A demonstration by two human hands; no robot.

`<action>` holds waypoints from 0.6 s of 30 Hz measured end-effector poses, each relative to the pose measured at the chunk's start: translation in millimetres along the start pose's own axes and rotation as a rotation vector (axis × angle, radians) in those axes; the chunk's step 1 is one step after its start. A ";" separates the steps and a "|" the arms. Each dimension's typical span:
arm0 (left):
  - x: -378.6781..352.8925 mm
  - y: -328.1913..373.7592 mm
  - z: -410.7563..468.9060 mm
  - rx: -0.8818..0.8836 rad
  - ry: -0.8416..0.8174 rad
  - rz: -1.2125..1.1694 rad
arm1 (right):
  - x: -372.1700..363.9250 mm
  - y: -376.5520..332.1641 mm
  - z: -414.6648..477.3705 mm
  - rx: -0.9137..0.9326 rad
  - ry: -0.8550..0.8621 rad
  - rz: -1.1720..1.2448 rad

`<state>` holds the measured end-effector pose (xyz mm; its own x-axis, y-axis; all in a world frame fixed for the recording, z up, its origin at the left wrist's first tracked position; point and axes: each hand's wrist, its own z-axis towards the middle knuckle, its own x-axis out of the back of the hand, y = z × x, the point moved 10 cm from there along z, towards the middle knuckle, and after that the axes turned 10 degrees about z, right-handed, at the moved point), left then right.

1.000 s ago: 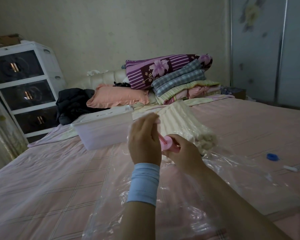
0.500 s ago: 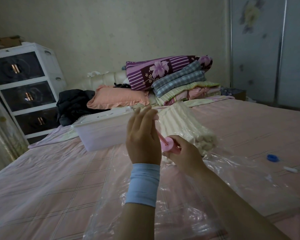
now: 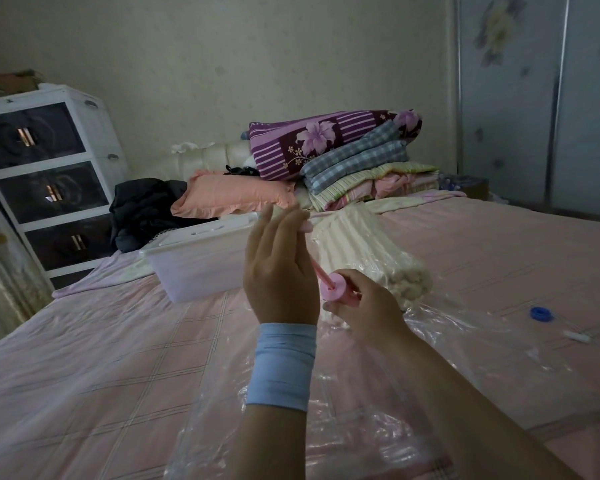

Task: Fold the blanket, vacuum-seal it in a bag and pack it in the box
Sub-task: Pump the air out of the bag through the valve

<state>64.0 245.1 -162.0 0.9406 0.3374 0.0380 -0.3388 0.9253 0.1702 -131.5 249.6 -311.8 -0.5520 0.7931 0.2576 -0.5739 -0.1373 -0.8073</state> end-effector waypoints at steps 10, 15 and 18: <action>-41.0 -7.3 -32.5 -0.038 -0.360 -0.014 | -1.6 -2.6 0.4 0.022 0.008 -0.012; 5.3 -1.7 6.5 0.015 0.025 0.006 | -0.1 0.8 0.6 -0.009 -0.005 0.024; -13.8 -8.2 -13.7 0.028 -0.098 0.004 | -1.8 0.0 -0.4 0.005 0.001 0.002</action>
<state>53.4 235.2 -177.4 0.9373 0.3214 0.1348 -0.3433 0.9184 0.1970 -130.3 248.4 -312.5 -0.5526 0.7934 0.2553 -0.5755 -0.1417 -0.8054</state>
